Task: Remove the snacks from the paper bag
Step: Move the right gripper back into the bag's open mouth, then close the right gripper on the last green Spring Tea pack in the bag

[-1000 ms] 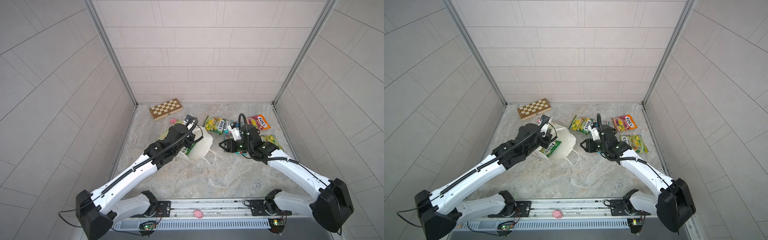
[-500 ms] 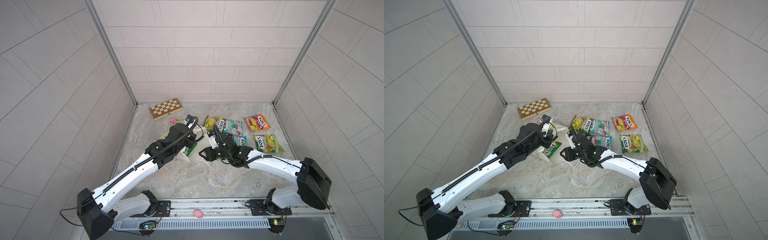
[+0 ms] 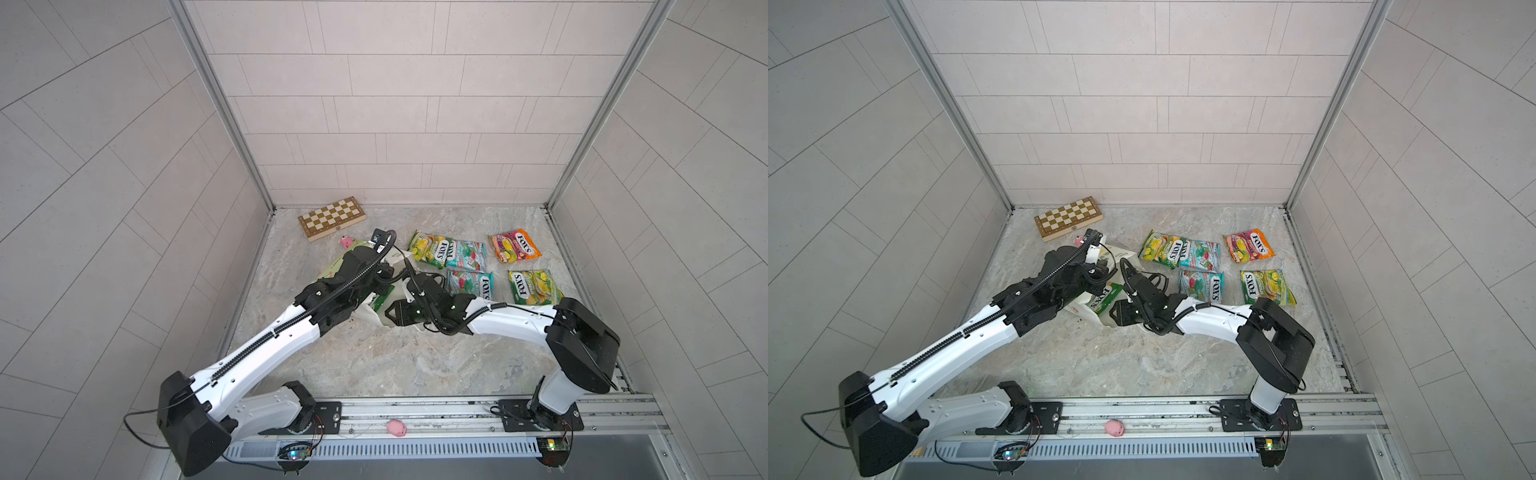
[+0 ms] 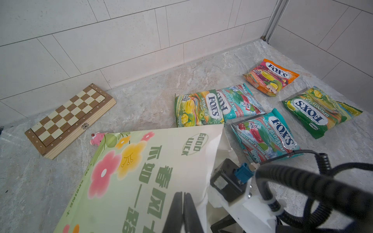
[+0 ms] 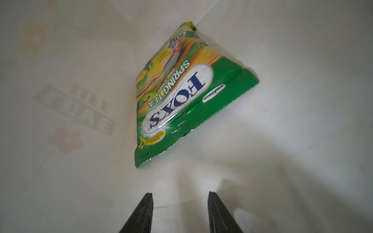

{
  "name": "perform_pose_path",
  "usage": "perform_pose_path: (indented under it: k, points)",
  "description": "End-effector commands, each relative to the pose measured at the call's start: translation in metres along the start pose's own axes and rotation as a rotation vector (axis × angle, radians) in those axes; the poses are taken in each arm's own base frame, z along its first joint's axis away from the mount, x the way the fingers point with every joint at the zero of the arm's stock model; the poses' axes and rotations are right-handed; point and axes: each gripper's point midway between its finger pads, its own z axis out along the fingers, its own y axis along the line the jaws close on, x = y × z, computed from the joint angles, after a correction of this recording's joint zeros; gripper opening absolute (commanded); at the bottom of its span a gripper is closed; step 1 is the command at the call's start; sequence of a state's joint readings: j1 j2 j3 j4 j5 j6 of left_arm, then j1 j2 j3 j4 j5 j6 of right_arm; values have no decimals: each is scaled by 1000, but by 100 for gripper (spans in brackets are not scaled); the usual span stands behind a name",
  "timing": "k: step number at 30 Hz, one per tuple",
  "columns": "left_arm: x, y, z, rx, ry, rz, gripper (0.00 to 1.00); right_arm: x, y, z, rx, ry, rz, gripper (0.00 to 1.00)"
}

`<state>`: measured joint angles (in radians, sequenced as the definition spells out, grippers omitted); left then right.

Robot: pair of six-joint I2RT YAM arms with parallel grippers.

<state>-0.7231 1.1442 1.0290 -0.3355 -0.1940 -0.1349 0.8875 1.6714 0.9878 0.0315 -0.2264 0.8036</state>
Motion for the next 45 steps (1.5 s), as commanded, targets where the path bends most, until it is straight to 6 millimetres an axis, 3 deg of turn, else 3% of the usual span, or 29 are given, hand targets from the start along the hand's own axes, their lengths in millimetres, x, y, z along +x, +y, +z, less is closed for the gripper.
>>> perform_pose_path:
  k: [1,13,22,30,37,45]
  points:
    - [-4,1,-1,-6,-13,-10,0,-12,-7,5,63,-49,91,48]
    - [-5,-1,-2,8,-15,-14,0,-17,-28,39,224,-23,211,49]
    - [-7,-3,-3,24,-19,-19,0,-27,-18,67,164,-56,288,49]
    - [-7,-5,-4,32,-19,-23,0,-42,7,92,-9,-100,380,45]
    - [-8,-4,-5,27,-20,-21,0,-56,20,105,-124,-138,400,34]
    - [-6,2,-5,-3,-12,-13,0,-73,27,87,-189,-183,336,0]
